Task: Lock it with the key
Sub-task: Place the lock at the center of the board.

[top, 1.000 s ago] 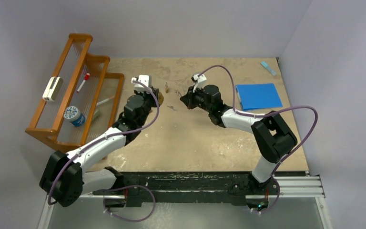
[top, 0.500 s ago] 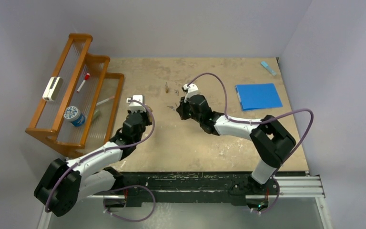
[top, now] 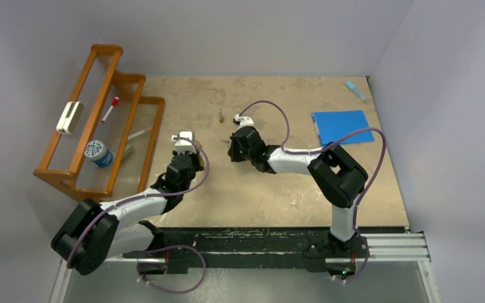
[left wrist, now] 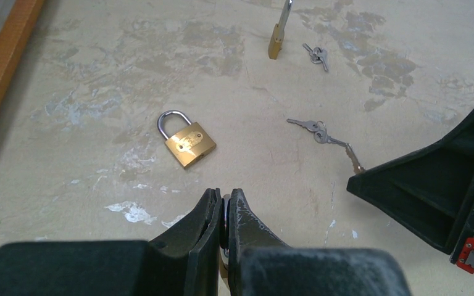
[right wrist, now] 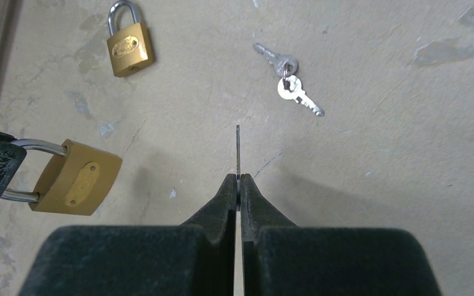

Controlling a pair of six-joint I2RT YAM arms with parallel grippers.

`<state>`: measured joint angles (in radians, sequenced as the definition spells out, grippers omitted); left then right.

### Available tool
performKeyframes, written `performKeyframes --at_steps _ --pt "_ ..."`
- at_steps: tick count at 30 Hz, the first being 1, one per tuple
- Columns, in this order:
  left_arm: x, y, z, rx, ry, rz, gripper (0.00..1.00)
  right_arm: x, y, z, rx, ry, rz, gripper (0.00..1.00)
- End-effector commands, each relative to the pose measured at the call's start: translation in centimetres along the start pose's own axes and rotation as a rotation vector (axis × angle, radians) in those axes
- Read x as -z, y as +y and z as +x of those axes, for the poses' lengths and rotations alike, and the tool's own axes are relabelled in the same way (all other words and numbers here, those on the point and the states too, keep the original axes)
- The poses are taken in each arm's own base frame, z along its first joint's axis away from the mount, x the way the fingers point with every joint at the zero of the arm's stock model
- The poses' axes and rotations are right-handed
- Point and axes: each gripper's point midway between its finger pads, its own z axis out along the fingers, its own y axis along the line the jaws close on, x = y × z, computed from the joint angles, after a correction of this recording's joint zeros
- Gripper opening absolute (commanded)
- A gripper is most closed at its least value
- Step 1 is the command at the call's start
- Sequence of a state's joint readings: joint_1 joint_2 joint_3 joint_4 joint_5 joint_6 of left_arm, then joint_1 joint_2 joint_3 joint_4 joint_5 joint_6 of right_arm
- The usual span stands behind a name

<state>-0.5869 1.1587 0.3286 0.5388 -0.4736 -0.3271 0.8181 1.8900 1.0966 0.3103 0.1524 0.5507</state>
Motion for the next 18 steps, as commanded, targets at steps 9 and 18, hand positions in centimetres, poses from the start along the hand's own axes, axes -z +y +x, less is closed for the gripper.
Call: performKeyframes --at_steps 9,18 --pt "-0.9 -2.7 -2.2 0.076 -0.174 0.109 0.0 -1.1 3.7 3.3 -0.15 0.138 -0.129 0.0" --pt "-1.5 -3.6 -0.9 -0.011 -0.131 0.12 0.0 -0.7 4.2 3.9 -0.158 0.17 -0.153 0.43"
